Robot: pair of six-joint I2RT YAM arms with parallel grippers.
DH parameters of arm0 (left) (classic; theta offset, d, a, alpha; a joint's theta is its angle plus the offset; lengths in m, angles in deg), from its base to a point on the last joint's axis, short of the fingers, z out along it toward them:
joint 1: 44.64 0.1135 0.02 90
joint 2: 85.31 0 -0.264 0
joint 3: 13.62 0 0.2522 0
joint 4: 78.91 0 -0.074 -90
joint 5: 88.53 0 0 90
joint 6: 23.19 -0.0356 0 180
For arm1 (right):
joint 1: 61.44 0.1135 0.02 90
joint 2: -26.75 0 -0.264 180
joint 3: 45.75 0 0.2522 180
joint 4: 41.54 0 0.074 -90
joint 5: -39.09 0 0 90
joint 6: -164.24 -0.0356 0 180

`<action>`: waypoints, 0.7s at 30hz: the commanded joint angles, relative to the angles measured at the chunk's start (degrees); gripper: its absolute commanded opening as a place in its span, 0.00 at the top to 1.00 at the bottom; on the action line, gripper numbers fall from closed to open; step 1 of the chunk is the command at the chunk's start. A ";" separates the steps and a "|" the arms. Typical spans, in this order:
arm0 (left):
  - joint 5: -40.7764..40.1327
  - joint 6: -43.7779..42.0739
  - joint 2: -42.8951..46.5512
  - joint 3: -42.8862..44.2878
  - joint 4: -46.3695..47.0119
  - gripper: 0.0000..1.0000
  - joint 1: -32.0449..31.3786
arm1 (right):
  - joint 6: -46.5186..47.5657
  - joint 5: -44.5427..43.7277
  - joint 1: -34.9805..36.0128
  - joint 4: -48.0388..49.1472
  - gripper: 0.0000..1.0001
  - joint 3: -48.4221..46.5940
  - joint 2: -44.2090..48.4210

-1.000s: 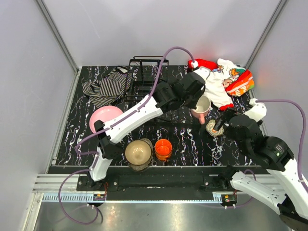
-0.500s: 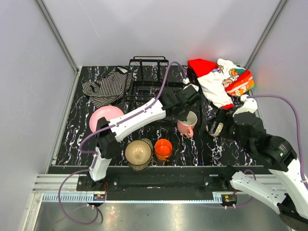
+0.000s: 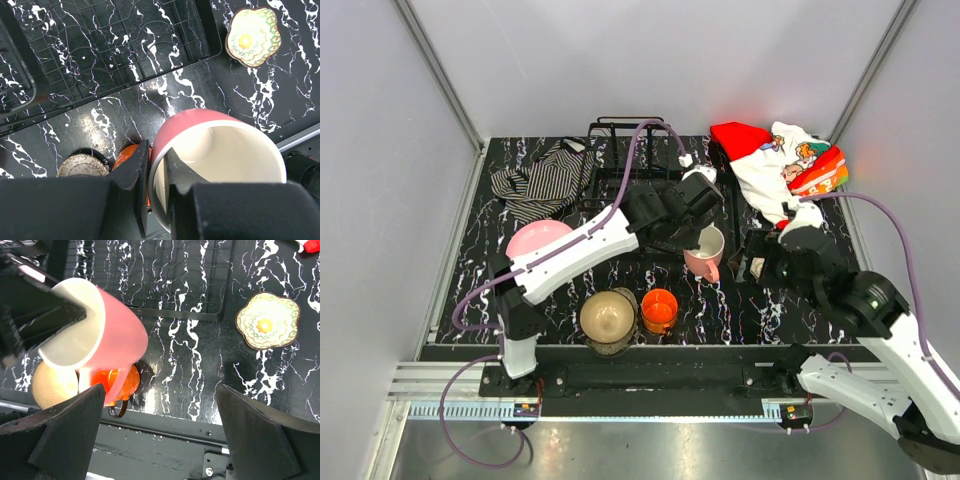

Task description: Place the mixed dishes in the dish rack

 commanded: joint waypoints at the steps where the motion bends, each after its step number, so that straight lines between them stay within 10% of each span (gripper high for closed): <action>1: -1.15 1.97 5.00 -0.93 4.62 1.00 -0.22 | 0.85 -1.00 1.24 4.99 0.01 -1.94 -4.32; 15: -2.47 1.71 8.25 -4.98 5.24 1.00 0.39 | -12.15 -26.05 30.76 -2.13 0.00 -9.86 -16.90; 21: -1.94 1.44 8.69 -5.59 5.33 1.00 0.57 | -13.65 -27.11 32.36 -1.69 0.01 -7.05 -17.51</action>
